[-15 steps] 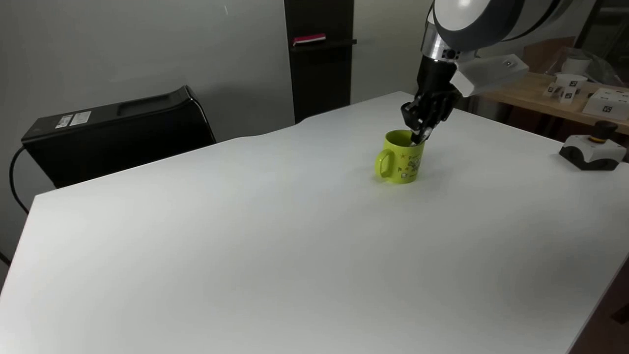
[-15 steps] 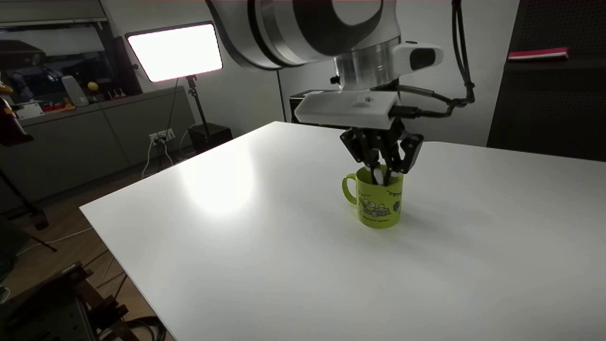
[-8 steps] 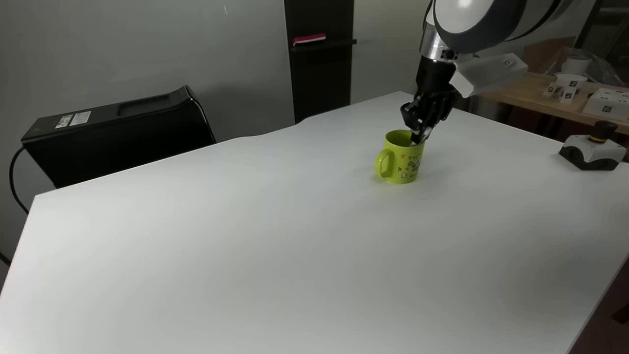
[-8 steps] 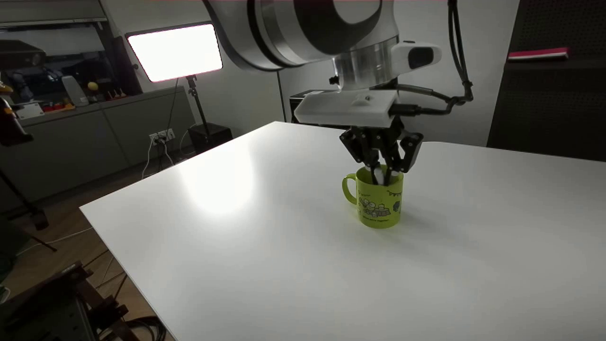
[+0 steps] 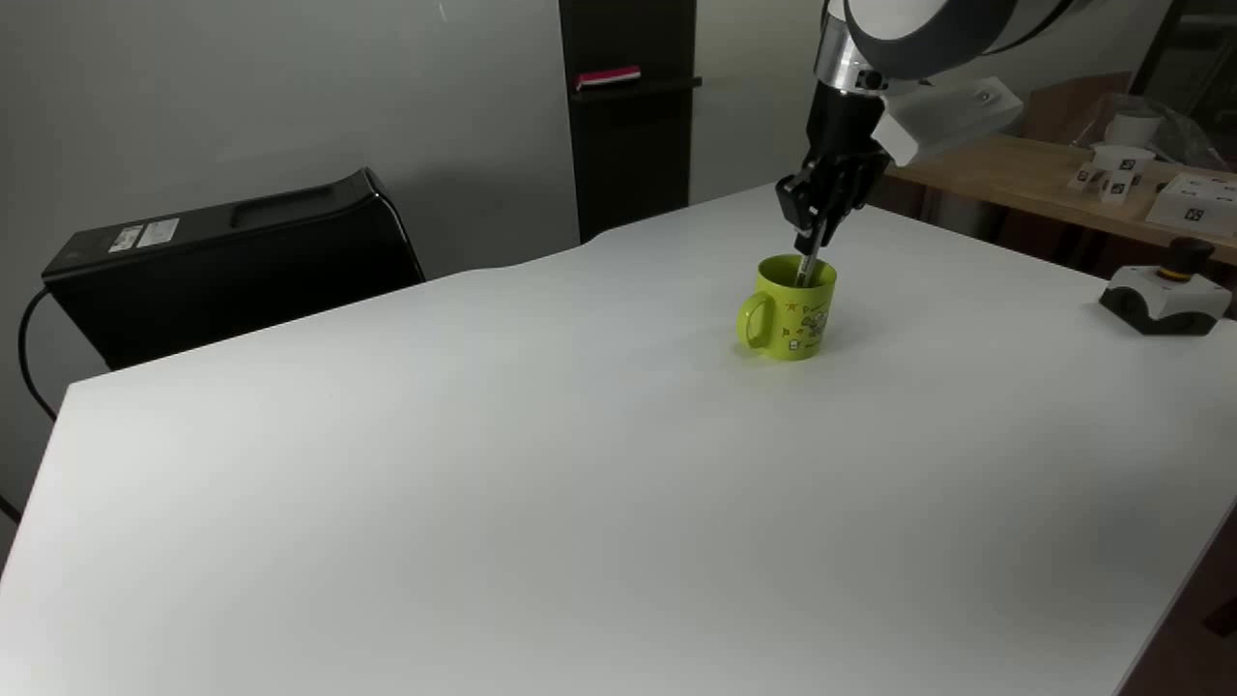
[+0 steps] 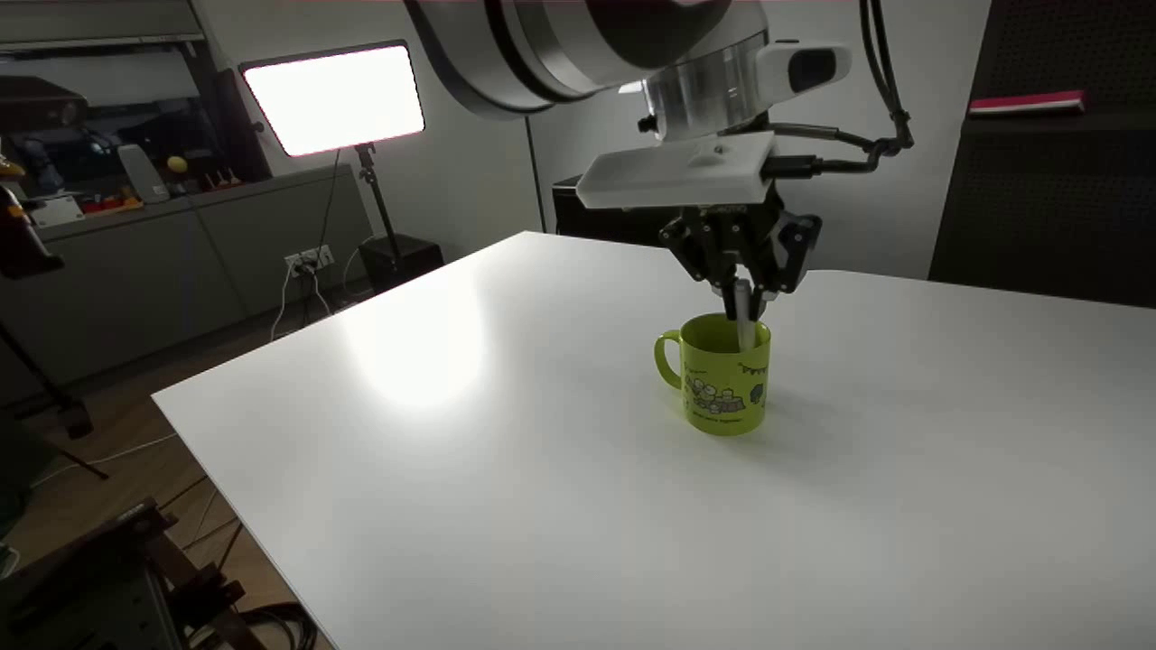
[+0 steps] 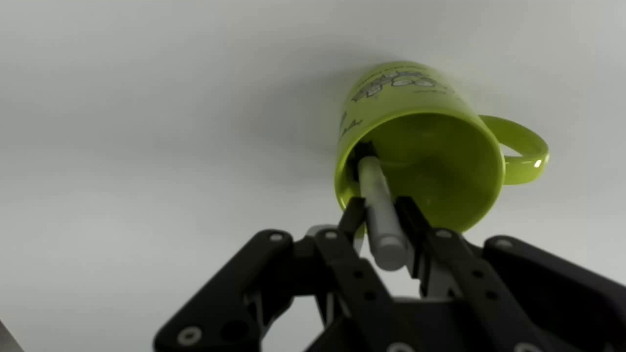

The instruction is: Pick up the marker from the cup and put it on the table

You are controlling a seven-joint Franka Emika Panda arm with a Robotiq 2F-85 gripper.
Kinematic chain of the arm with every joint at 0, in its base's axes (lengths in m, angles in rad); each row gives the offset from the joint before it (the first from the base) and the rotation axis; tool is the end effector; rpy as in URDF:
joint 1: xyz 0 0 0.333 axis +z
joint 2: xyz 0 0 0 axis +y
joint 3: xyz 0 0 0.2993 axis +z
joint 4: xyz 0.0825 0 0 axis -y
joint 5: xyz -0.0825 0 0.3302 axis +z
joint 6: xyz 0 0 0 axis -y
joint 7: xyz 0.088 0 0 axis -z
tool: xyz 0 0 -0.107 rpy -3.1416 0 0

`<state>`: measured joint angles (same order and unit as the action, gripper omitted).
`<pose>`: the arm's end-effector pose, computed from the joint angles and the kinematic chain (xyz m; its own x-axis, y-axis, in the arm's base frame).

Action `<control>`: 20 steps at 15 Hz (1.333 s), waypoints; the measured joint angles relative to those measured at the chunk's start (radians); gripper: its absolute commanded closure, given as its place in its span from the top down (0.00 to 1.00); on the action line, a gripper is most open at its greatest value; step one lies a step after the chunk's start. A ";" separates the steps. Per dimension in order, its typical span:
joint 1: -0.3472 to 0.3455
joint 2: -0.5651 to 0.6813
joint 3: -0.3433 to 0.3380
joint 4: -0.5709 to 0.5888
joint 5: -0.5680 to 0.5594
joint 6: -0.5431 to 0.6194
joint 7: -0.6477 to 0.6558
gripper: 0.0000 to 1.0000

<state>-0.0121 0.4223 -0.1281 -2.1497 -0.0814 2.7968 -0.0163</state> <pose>0.5506 -0.0717 0.2555 0.9756 -0.0214 0.2183 -0.0441 -0.9940 0.0998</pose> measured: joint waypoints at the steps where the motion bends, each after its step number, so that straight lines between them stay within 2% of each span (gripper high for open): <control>1: 0.001 -0.005 0.000 0.007 0.000 0.000 0.000 0.05; 14: 0.015 -0.098 0.003 0.060 -0.027 -0.001 0.000 0.05; 20: 0.027 -0.104 0.036 0.074 -0.040 -0.016 -0.003 0.05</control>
<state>0.0152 0.3180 -0.0919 -2.0761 -0.1211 2.7808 -0.0190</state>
